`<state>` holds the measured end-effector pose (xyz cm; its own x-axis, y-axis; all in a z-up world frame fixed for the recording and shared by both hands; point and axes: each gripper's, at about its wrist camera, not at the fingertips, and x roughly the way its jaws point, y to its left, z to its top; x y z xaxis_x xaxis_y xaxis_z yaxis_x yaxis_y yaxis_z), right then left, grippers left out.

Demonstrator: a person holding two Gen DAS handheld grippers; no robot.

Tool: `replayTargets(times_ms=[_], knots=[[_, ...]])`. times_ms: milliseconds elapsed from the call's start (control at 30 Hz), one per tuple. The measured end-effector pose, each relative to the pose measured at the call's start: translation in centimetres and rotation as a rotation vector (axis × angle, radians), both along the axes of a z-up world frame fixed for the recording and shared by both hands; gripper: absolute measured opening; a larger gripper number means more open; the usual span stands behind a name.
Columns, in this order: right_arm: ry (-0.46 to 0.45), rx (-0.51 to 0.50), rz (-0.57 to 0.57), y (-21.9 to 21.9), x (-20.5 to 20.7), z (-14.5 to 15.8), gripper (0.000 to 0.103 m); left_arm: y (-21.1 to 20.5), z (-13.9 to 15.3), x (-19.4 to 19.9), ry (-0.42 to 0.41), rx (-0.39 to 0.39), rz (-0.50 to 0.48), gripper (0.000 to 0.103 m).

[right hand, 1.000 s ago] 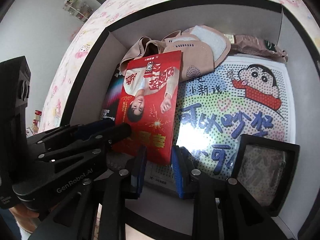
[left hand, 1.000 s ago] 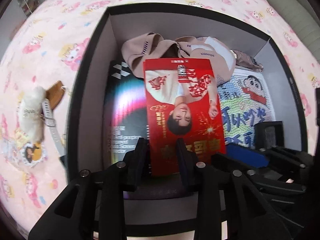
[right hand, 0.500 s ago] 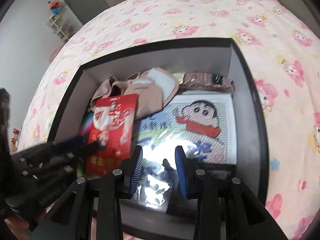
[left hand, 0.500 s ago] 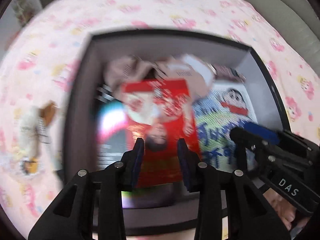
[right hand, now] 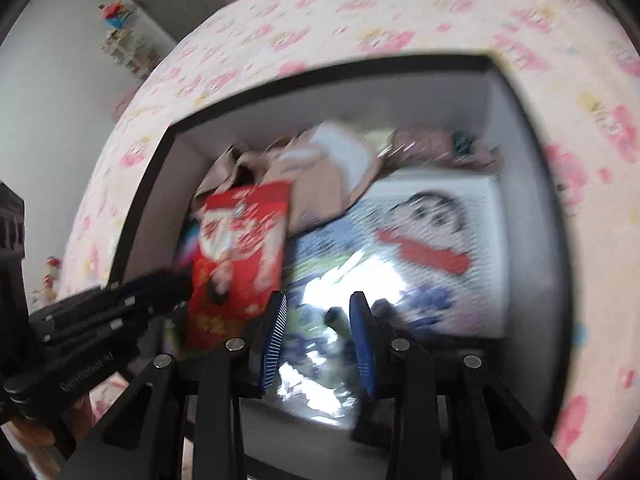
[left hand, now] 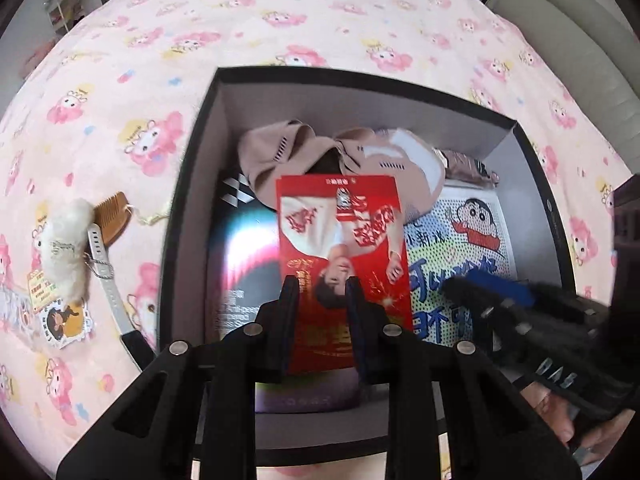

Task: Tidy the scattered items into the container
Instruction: 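Carry the red packet over the black box and lower it inside, then push the red packet down into the box beside the Smart Devil box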

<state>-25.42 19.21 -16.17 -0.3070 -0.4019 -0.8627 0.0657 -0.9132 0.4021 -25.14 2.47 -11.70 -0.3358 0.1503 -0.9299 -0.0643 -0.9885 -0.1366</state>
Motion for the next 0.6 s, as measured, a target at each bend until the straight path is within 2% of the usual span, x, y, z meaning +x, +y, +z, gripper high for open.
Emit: replayTargets(times_ms=[67,167,267,400,500,533,600], knots=[[-0.024,-0.014,0.025,-1.0,-0.2,-0.7,0.029,-0.2,0.1,-0.1,0.004,0.007,0.006,0.024],[-0.056,0.015,0.044,-2.4,-1.1,-1.8,0.029,-0.7,-0.4,-0.8,0.007,0.027,0.011,0.024],[-0.063,-0.002,0.064,-3.4,-1.6,-1.7,0.029,-1.0,-0.5,-0.6,0.019,0.049,0.001,0.024],[-0.065,0.020,0.122,-5.1,-1.6,-1.9,0.029,-1.5,-0.8,-0.9,0.014,0.035,-0.002,0.024],[-0.095,-0.072,0.165,-5.5,-1.2,-2.0,0.029,-1.4,-1.3,-1.1,0.002,0.039,-0.009,0.024],[-0.089,-0.067,0.149,-5.1,-1.0,-1.8,0.029,-1.2,-1.4,-1.1,-0.002,0.045,-0.016,0.024],[-0.022,0.066,0.071,-3.8,-0.6,-0.6,0.029,-0.3,-1.5,-0.9,0.004,0.068,-0.047,0.024]])
